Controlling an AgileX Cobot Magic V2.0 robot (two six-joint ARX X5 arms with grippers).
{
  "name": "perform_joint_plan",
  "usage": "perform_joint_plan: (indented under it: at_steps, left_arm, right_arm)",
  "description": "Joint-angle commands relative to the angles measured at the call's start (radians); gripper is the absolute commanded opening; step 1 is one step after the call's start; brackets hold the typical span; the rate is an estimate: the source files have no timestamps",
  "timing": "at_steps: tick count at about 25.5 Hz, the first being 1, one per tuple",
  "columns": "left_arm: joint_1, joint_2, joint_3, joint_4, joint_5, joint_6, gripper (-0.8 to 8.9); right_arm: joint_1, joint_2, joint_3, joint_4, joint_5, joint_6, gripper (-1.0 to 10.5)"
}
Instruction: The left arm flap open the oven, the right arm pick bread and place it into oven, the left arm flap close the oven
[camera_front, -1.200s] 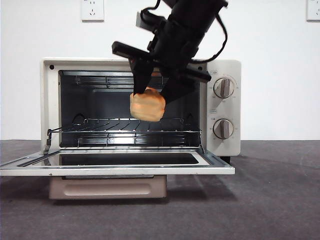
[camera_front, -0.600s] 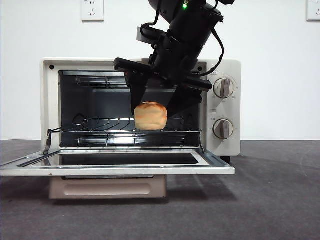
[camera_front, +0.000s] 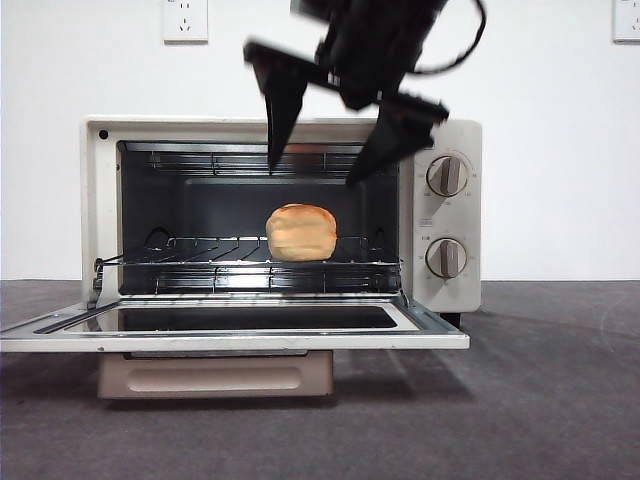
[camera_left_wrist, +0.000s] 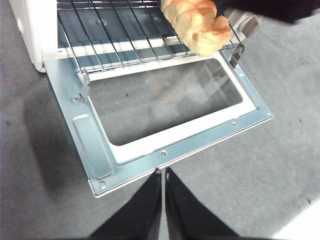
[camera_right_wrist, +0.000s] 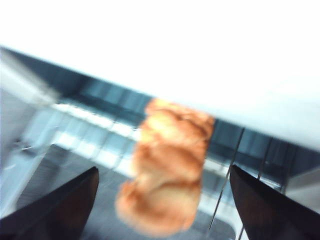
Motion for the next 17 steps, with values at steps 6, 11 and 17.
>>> perform_joint_plan:
  at_steps: [6, 11, 17]
  left_arm:
    - [-0.002, 0.005, 0.005, 0.057, -0.068, -0.057, 0.16]
    - [-0.002, 0.038, 0.005, 0.097, -0.090, -0.085, 0.16]
    - [-0.002, 0.137, 0.005, 0.151, -0.131, -0.103, 0.16]
  right_arm:
    - [0.070, -0.233, 0.021, -0.233, 0.001, -0.177, 4.2]
    - [0.068, -0.352, -0.018, -0.348, 0.002, -0.216, 4.2]
    - [0.067, -0.518, -0.186, -0.336, 0.002, -0.222, 4.2]
